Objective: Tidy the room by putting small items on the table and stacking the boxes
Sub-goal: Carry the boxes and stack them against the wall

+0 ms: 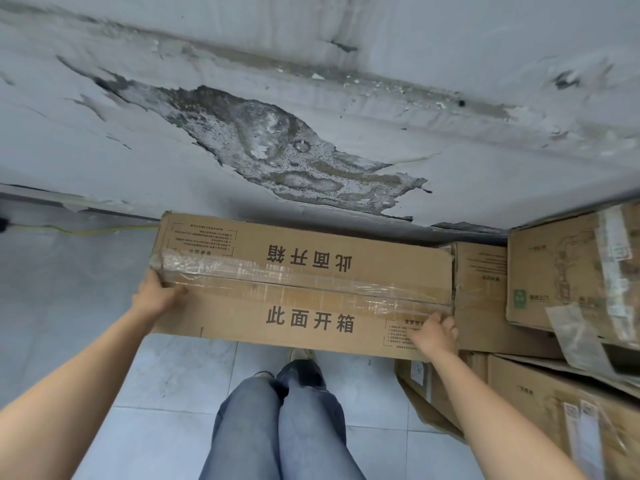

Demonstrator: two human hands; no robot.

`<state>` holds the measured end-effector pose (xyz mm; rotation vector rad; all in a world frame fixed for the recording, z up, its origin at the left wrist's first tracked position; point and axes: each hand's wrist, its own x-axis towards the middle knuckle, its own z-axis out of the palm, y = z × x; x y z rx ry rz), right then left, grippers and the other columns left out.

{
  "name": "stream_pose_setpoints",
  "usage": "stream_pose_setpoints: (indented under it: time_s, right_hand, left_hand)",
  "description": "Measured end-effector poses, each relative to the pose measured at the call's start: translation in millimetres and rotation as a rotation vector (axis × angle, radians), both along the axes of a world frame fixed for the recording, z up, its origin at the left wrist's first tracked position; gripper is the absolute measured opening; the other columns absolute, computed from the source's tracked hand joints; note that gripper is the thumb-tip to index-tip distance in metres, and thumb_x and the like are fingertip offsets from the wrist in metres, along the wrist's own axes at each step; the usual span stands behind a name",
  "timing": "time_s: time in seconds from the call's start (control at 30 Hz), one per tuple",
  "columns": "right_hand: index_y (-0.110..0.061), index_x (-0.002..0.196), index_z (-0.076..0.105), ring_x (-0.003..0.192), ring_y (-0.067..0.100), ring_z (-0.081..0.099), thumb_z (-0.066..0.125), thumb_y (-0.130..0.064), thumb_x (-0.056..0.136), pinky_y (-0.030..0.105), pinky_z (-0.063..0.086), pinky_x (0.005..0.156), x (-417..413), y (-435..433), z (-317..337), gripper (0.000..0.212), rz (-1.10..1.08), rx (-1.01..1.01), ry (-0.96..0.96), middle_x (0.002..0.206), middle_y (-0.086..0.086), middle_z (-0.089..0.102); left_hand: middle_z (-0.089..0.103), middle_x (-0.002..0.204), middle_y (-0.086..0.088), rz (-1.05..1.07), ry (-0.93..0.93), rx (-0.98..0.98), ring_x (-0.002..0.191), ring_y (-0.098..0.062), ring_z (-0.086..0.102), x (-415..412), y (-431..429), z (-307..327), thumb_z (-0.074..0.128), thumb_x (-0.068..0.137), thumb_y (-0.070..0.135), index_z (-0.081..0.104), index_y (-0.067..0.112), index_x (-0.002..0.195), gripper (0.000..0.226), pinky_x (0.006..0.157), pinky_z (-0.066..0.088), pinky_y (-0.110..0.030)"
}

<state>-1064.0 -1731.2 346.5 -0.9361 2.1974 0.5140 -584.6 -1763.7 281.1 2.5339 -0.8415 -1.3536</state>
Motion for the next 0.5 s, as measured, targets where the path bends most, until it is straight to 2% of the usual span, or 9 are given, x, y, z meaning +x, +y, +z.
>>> stream_pose_setpoints:
  time_s: [0.1,0.23,0.33,0.4,0.43,0.47,0.5]
  right_hand:
    - [-0.005,0.148,0.01,0.134,0.035,0.023,0.061,-0.036,0.087,0.044,0.03,0.11,-1,4,0,0.085,-0.01,-0.03,-0.01,0.148,0.019,0.017]
    - [-0.007,0.147,0.017,0.135,0.035,0.024,0.058,-0.031,0.088,0.045,0.03,0.11,7,13,13,0.076,-0.028,-0.086,-0.049,0.147,0.018,0.021]
    - [-0.01,0.147,0.021,0.137,0.034,0.024,0.057,-0.028,0.088,0.045,0.029,0.109,23,22,35,0.071,-0.056,-0.117,-0.123,0.15,0.016,0.024]
    - [-0.011,0.145,0.025,0.137,0.034,0.027,0.056,-0.025,0.089,0.044,0.031,0.108,43,30,55,0.067,-0.044,-0.145,-0.203,0.15,0.016,0.026]
    - [-0.011,0.144,0.027,0.136,0.034,0.028,0.057,-0.023,0.088,0.044,0.032,0.109,54,34,67,0.065,-0.038,-0.171,-0.256,0.149,0.016,0.027]
    - [-0.011,0.144,0.029,0.136,0.033,0.029,0.058,-0.023,0.088,0.043,0.032,0.109,67,38,81,0.064,-0.027,-0.196,-0.319,0.149,0.015,0.029]
    - [-0.011,0.144,0.03,0.136,0.031,0.031,0.058,-0.023,0.088,0.042,0.031,0.11,81,43,96,0.064,-0.006,-0.215,-0.386,0.148,0.014,0.03]
  left_hand:
    - [0.048,0.131,-0.02,0.005,-0.033,0.021,0.12,-0.042,0.044,-10,2,11,0.07,0.074,0.03,0.035,0.012,0.134,0.071,0.102,0.038,-0.056]
    - [0.047,0.13,-0.022,0.082,-0.103,0.042,0.122,-0.041,0.041,-40,16,49,0.064,0.085,0.023,0.042,0.003,0.132,0.055,0.1,0.039,-0.047]
    - [0.039,0.144,-0.019,0.141,-0.011,0.033,0.131,-0.039,0.036,-57,40,82,0.059,0.09,0.019,0.031,0.004,0.144,0.063,0.108,0.033,-0.045]
    - [0.036,0.148,-0.017,0.231,0.064,0.02,0.134,-0.035,0.036,-69,61,113,0.054,0.093,0.015,0.032,0.0,0.144,0.058,0.109,0.032,-0.043]
    - [0.043,0.142,-0.018,0.281,0.103,0.007,0.128,-0.033,0.043,-75,71,130,0.053,0.094,0.014,0.039,-0.001,0.139,0.05,0.103,0.037,-0.042]
    - [0.052,0.129,-0.018,0.338,0.15,-0.013,0.114,-0.03,0.053,-80,82,148,0.05,0.094,0.012,0.05,0.0,0.13,0.038,0.091,0.044,-0.037]
    - [0.056,0.114,-0.016,0.391,0.196,-0.032,0.095,-0.025,0.058,-85,94,167,0.048,0.094,0.011,0.058,0.003,0.114,0.024,0.076,0.043,-0.03]
